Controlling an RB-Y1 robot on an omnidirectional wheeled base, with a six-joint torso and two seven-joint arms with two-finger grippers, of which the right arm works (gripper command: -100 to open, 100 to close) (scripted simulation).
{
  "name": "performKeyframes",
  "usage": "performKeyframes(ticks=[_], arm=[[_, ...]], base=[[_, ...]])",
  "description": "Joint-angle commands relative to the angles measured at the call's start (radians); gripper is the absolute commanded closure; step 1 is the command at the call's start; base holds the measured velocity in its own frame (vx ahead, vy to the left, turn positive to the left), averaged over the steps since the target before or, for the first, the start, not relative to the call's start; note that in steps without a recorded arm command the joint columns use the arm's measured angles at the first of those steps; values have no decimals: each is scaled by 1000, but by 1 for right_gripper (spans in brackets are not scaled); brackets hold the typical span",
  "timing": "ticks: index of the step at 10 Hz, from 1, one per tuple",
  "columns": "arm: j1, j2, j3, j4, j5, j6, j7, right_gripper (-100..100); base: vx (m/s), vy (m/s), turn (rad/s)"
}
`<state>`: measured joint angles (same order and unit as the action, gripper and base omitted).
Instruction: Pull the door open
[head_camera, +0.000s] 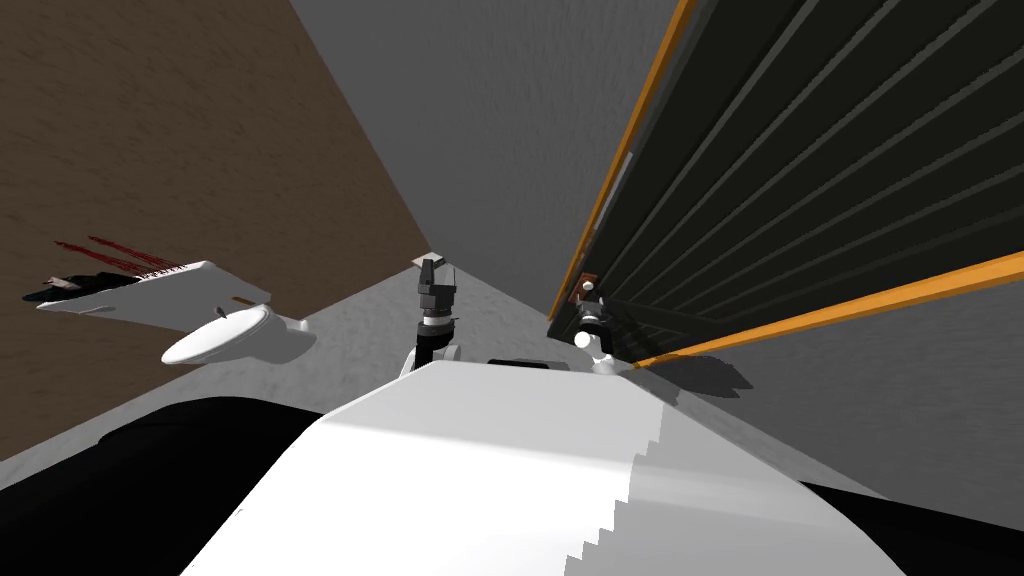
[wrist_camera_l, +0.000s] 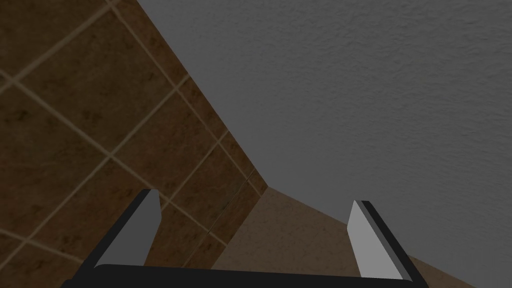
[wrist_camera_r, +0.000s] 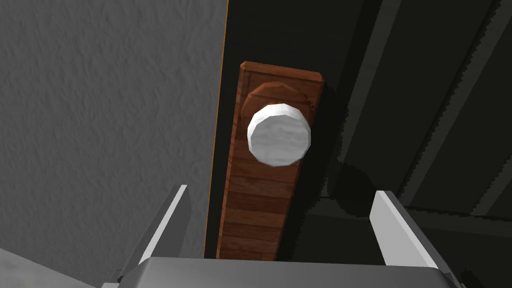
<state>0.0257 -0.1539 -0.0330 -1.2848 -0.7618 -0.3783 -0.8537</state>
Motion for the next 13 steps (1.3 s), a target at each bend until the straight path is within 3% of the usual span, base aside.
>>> performKeyframes(ticks=[1, 2, 3, 6, 7, 9, 11, 12, 13], arm=[[3, 14, 3, -13, -27, 8, -32, -100], [5, 25, 6, -21, -49, 14, -58, -100], [3, 20, 4, -16, -36, 10, -40, -100], [13, -49, -28, 12, -61, -5, -100, -100], [14, -60, -33, 17, -64, -8, -109, -100], [20, -102, -51, 34, -78, -18, -142, -100], [23, -101, -57, 21, -80, -4, -133, -100], [23, -101, -57, 21, -80, -4, -133, 100], [23, -101, -57, 21, -80, -4, -133, 100]], base=[[-84, -26, 17], [-87, -34, 22], [-40, -16, 6], [164, 16, 179], [203, -29, 92], [161, -43, 138], [96, -24, 43], [-6, -3, -16], [-23, 4, 6]])
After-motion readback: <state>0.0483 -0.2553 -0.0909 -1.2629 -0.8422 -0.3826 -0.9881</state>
